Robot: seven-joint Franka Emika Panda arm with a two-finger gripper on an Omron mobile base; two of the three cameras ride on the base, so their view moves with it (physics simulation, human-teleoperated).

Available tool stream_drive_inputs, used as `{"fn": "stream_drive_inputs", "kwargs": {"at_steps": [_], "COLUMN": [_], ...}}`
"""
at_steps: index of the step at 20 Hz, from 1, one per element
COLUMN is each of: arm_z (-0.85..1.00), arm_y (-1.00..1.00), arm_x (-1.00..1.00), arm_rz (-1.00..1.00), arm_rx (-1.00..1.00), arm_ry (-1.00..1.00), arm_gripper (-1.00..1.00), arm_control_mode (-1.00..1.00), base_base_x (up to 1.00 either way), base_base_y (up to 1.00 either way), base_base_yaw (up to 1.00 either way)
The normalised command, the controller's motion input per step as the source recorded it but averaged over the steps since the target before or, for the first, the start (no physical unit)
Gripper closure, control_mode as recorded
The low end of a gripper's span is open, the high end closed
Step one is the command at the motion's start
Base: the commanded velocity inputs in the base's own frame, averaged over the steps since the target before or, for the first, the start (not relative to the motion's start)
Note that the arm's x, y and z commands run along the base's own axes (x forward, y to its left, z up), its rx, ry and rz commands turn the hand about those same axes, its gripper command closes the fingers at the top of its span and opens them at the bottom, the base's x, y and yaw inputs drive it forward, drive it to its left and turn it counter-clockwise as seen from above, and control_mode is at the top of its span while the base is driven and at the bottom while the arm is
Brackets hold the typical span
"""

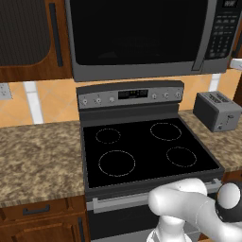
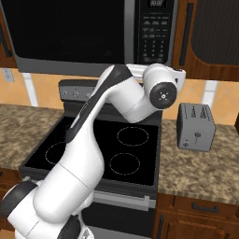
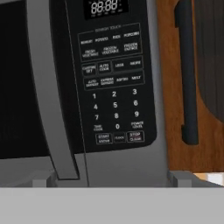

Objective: Open the microwave, place the bowl with waffle inside the microwave, then close the microwave door and turn it on.

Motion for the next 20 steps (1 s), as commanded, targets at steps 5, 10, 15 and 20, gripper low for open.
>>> {"fn": "stream_drive_inputs", "kwargs": {"at_steps": [5,10,15,20], "arm_z": [-0.13,0.0,0.0,0.0], "arm_y": [0.0,-0.02,-0.05,-0.07], "arm_x": [0.31,0.18,0.13,0.1], "arm_rz": [0.0,-0.04,-0.05,-0.07], "arm_rx": [-0.01,-0.01,0.0,0.0], "arm_ry": [0.0,0.0,0.0,0.0], "arm_gripper": [-1.0,-1.0,-1.0,-1.0], "arm_control_mode": [-1.0,-1.0,-1.0,-1.0], "base_base_x": [0.0,0.0,0.0,0.0], "base_base_y": [0.0,0.0,0.0,0.0], "base_base_yaw": [0.0,0.0,0.0,0.0]}}
